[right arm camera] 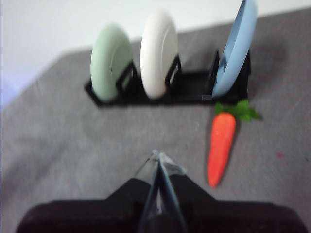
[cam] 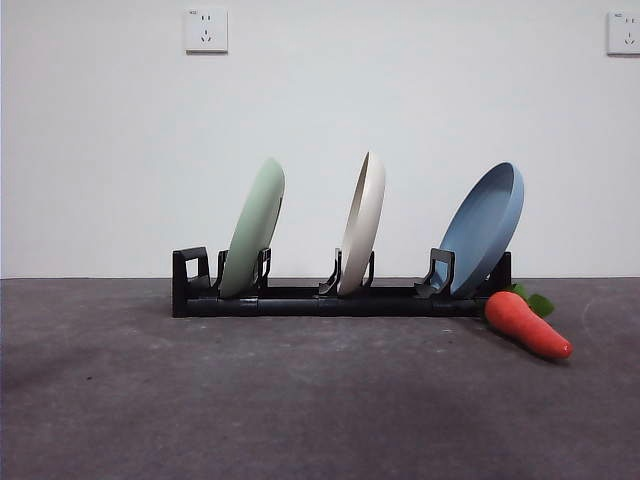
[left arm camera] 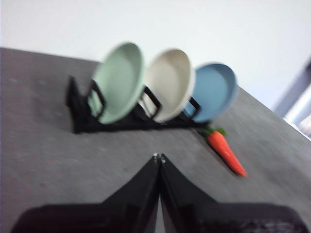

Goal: Take the green plate from the plate rack,put the plate on the table,take the carrot from the table,put the carrot in the plate

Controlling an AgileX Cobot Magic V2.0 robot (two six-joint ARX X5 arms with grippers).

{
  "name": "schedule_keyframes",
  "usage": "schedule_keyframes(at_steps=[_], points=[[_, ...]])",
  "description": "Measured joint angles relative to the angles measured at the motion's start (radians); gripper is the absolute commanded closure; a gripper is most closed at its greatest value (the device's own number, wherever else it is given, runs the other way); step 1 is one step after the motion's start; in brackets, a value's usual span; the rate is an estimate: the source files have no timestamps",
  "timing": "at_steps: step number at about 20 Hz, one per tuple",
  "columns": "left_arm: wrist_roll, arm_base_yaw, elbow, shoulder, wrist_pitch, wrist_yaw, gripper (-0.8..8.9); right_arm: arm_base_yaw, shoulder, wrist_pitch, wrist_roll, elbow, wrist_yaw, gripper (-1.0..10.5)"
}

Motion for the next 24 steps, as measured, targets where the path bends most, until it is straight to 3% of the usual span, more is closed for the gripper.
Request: schedule_keyframes(at_steps=[8, 10, 15, 16, 18, 19, 24], points=[[0.132, 0.000, 0.208, 0.176, -0.243, 0.150, 8.20, 0.000, 0.232, -0.377, -0.193, 0.277, -0.001, 9.6], [0.198, 0.000, 0.280, 0.233, -0.351, 0.176, 8.20, 0.000, 0.279, -0.484, -0.242, 0.317, -0.044, 9.6], [0.303, 0.000, 0.367, 0.309, -0.506, 0.189, 8.01, 0.000, 0.301, -0.534, -0.275, 0.318, -0.100, 9.2], [0.308, 0.000, 0.369, 0.314, -0.506, 0.189, 6.81, 0.000, 0.301, -0.534, -0.276, 0.318, -0.101, 7.8], [0.314, 0.000, 0.369, 0.322, -0.514, 0.188, 2.74, 0.000, 0.301, -0.534, -0.275, 0.318, -0.102, 3.8], [0.314, 0.000, 0.369, 0.326, -0.516, 0.188, 2.04, 0.000, 0.301, -0.534, -0.273, 0.318, -0.102, 2.7], [0.308, 0.000, 0.369, 0.344, -0.482, 0.190, 2.09, 0.000, 0.301, -0.534, -0.259, 0.318, -0.102, 2.6]])
